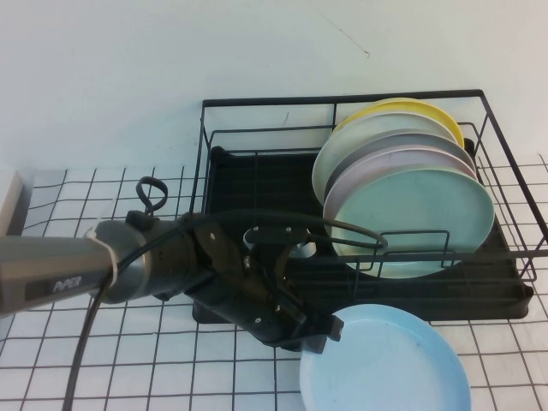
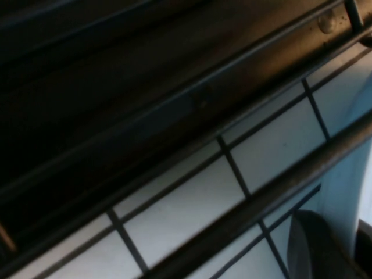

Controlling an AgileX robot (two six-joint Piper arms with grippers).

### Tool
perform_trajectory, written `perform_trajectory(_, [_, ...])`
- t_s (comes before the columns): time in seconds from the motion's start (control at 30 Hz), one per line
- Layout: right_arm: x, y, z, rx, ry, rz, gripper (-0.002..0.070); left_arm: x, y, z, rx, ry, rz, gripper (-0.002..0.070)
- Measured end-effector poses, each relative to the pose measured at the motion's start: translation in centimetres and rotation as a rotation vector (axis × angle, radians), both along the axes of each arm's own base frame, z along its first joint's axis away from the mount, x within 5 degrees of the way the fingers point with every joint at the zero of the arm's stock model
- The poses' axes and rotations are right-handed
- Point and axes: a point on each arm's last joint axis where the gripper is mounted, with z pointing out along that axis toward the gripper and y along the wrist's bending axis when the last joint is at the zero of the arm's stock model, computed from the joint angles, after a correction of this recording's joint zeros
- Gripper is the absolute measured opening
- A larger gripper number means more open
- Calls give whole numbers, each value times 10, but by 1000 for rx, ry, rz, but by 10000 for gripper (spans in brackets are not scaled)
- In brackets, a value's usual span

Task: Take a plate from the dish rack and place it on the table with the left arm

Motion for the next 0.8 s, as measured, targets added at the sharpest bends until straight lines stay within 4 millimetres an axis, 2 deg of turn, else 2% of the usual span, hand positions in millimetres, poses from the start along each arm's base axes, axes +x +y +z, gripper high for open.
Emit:
perform_trajectory(0.27, [0, 0, 0, 0, 0, 0, -1, -1, -5, 1, -13, -12, 10, 32])
perform_trajectory(0.33, [0, 0, 0, 0, 0, 0, -1, -2, -6, 1, -15, -16, 0, 90])
perform_trajectory(0.5, [0, 0, 0, 0, 0, 0, -1, -2, -6, 1, -13, -36, -27, 317])
perform_trajectory(0.6, [0, 0, 0, 0, 0, 0, -1, -2, -6, 4, -10, -72, -66, 383])
perform_trajectory(0.7, [0, 0, 0, 0, 0, 0, -1, -4, -6, 16, -20, -132, -105, 383])
perform_trajectory(0.8, [0, 0, 0, 0, 0, 0, -1, -7, -3, 40, -39, -221, -124, 298])
